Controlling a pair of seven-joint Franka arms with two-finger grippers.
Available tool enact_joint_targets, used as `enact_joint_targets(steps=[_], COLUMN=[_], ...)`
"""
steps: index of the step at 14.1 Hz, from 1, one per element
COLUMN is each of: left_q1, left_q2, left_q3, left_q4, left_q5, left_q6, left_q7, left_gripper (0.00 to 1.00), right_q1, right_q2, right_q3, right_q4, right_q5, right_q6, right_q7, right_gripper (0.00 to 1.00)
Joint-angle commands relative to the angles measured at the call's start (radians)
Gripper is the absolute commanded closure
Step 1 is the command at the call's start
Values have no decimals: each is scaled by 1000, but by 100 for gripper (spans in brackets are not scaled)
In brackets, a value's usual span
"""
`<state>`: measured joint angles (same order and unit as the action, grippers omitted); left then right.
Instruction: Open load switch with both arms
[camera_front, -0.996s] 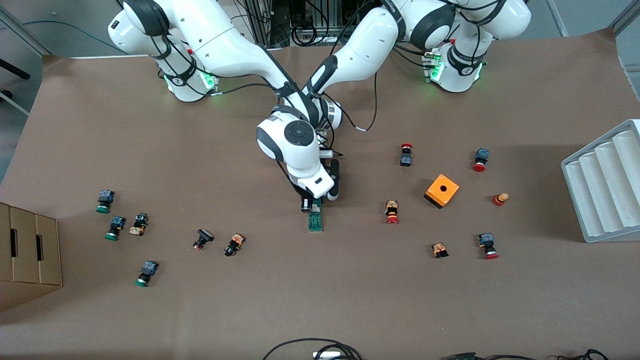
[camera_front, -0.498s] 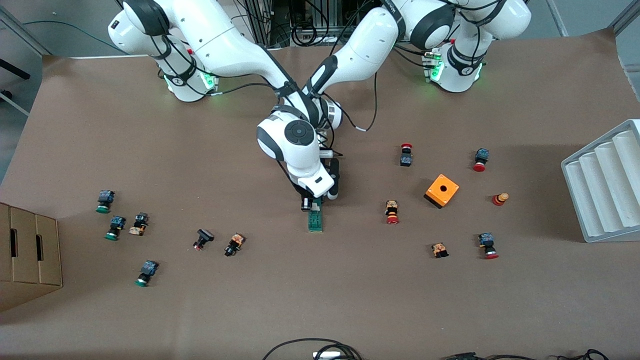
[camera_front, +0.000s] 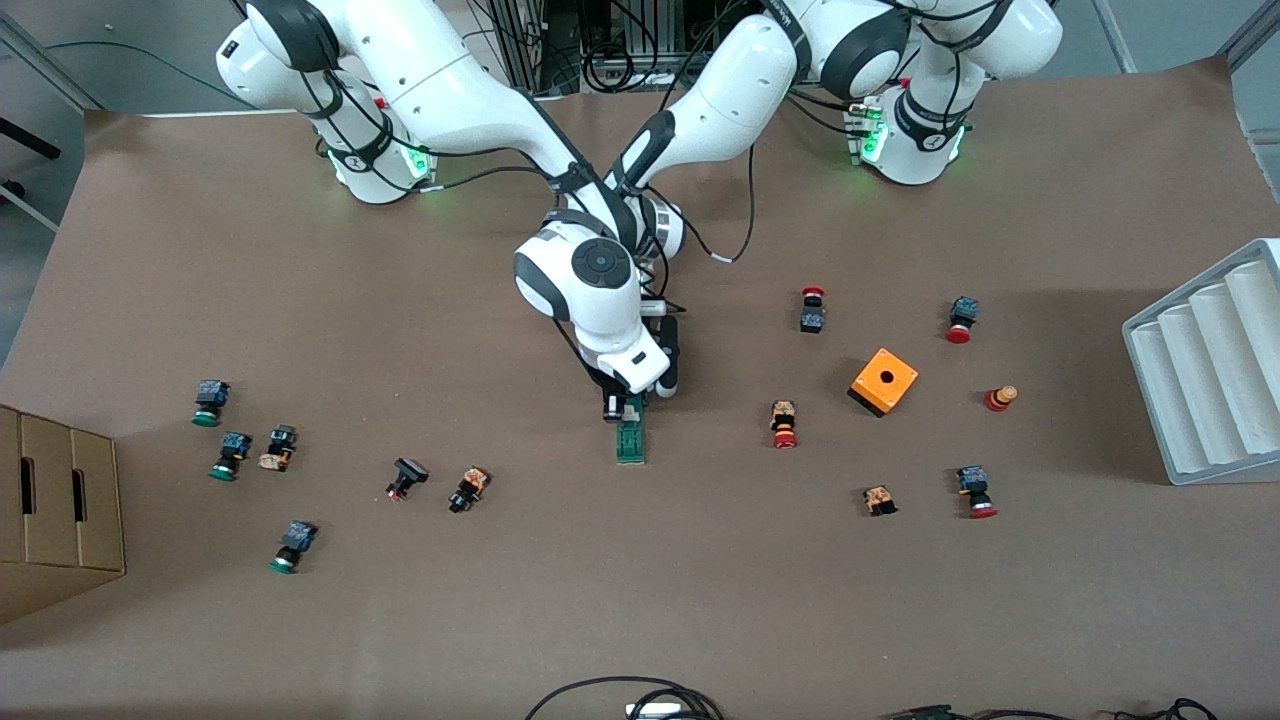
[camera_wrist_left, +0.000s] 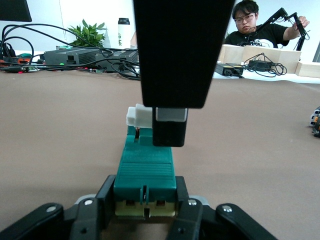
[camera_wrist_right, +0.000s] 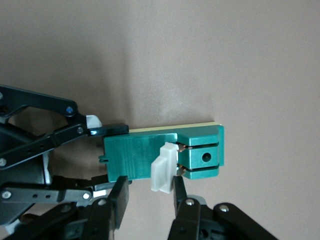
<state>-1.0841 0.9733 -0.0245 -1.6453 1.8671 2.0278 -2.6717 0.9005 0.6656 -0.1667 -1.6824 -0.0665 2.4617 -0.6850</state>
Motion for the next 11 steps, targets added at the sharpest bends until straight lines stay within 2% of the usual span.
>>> enact_joint_targets(steps=[1, 11], left_q1=[-2, -2], left_q2=[-4, -4], left_q3=[-5, -5], left_q4=[-4, -4], left_q5=[-14, -14], left_q6=[-4, -4], left_q7=[-13, -13], left_gripper=[48, 48], right_q1=[0, -2], right_q2=[-24, -26], right_q3=[10, 12], right_q4=[-50, -48], right_q5=[-39, -52], right_q6=[7, 11], right_q7=[15, 18], right_gripper=[57, 59])
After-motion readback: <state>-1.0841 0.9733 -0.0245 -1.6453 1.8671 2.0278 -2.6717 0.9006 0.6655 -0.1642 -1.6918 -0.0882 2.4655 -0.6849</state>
